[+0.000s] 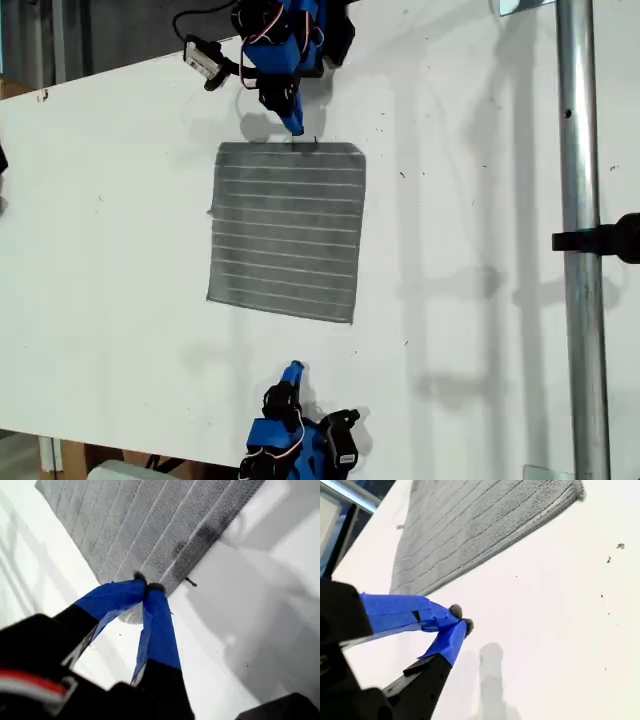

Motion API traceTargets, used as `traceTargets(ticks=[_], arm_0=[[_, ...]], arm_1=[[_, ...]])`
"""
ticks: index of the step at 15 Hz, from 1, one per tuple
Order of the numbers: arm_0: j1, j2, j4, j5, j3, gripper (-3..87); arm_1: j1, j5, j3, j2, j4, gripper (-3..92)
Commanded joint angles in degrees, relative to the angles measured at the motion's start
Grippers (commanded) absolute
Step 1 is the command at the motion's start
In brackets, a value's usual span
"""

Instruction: Grasp corners of a towel and fold twice.

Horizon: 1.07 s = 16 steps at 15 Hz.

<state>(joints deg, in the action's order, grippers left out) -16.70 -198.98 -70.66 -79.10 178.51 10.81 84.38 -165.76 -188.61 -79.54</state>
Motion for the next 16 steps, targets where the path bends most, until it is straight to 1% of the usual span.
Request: traceTargets(ticks=[1,2,3,4,5,6,7,8,10,11,12,13,15,16], arm_0=[[-0.6,-0.4,1.1,-0.7,0.3,-1.4],[-0.6,-0.4,1.1,-0.8,0.3,-1.4],[-0.6,-0.4,1.1,-0.8,0.3,-1.5],[-0.6,-0.4,1.1,-0.8,0.3,-1.5],[-0.7,-0.4,1.1,-0.8,0.3,-1.5],[-0.6,-0.4,1.1,-0.8,0.3,-1.5],[-0.6,-0.4,1.0,-0.7,0.3,-1.5],[-0.6,-0.4,1.0,-0.7,0.3,-1.5],[-0.5,-0.4,1.0,-0.7,0.3,-1.6],[-0.5,-0.4,1.0,-0.7,0.3,-1.6],[-0.5,-0.4,1.0,-0.8,0.3,-1.6],[-0.7,-0.4,1.0,-0.8,0.3,-1.6],[-0.7,-0.4,0.9,-0.9,0.3,-1.6],[-0.7,-0.4,0.9,-1.0,0.3,-1.6]], arm_1=[[-1.2,-2.5,3.8,0.9,3.1,-0.2],[-2.5,-5.4,8.2,6.9,7.4,-0.2],[-3.8,-8.5,17.0,21.1,11.3,-0.2],[-5.0,-12.9,30.1,38.3,12.0,-0.2],[-6.2,-18.1,42.9,51.2,10.7,-0.2],[-8.0,-24.3,54.6,60.9,8.3,-0.2],[-9.5,-28.2,65.3,69.5,2.5,-0.2],[-10.9,-29.9,72.8,76.2,-4.0,-0.2],[-16.3,-34.5,75.7,82.6,-8.9,-0.2],[-17.9,-35.6,77.6,84.4,-12.8,0.6],[-19.4,-35.6,80.5,86.0,-18.4,25.0],[-20.1,-35.7,82.1,87.1,-22.6,32.7],[-21.6,-37.2,82.1,87.6,-26.7,43.3],[-21.9,-37.1,80.9,87.6,-27.3,43.1]])
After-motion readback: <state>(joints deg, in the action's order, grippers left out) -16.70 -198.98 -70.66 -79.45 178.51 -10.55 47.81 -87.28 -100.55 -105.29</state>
